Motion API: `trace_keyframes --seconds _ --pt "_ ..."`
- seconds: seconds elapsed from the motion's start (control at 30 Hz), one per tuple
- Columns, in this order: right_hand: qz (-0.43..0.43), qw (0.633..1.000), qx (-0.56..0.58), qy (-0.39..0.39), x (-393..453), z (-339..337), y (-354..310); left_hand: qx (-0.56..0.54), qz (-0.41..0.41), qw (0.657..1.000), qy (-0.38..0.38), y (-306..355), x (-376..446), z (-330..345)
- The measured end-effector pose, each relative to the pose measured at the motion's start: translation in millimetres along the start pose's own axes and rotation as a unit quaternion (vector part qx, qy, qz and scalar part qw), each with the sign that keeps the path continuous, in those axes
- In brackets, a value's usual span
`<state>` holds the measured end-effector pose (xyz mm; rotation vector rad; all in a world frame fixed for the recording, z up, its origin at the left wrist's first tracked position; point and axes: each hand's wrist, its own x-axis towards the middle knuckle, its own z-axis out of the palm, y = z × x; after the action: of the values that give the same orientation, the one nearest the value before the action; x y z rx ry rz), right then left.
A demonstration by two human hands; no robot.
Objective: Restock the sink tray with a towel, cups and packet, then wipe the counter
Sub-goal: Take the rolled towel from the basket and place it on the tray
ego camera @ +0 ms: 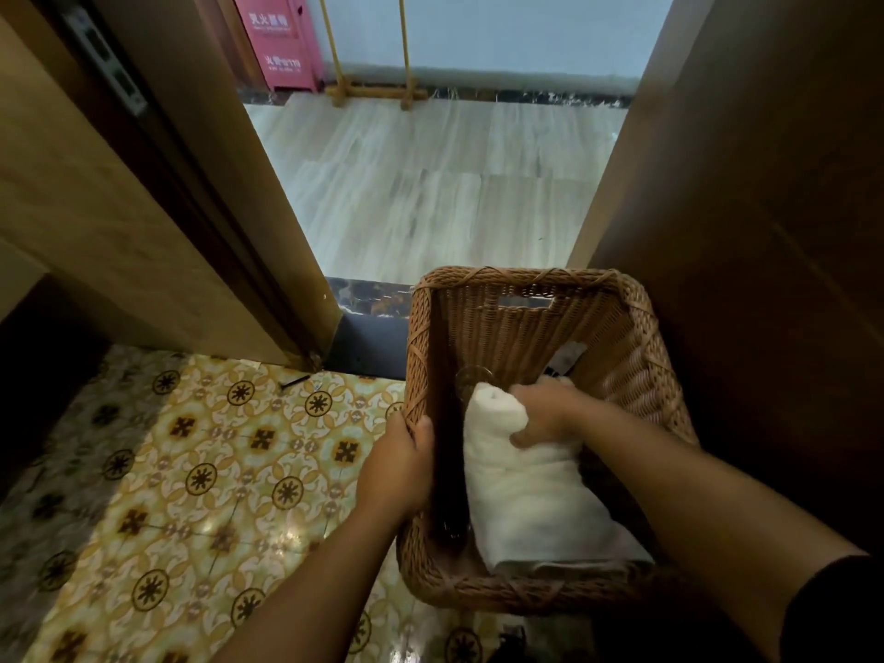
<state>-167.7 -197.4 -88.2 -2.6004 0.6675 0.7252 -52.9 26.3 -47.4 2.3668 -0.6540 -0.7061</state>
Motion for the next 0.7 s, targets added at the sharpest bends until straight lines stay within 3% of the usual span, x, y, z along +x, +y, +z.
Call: trace_keyframes --seconds 0.37,0.7 --pt "-0.009 0.989 0.052 0.141 -144 -118 -24 -0.011 -0.01 0.998 -0.068 1 4 -10" --pt "-0.004 0.974 0.009 0.228 -273 -167 -77 -0.02 0.003 0.992 -0.126 6 3 -25"
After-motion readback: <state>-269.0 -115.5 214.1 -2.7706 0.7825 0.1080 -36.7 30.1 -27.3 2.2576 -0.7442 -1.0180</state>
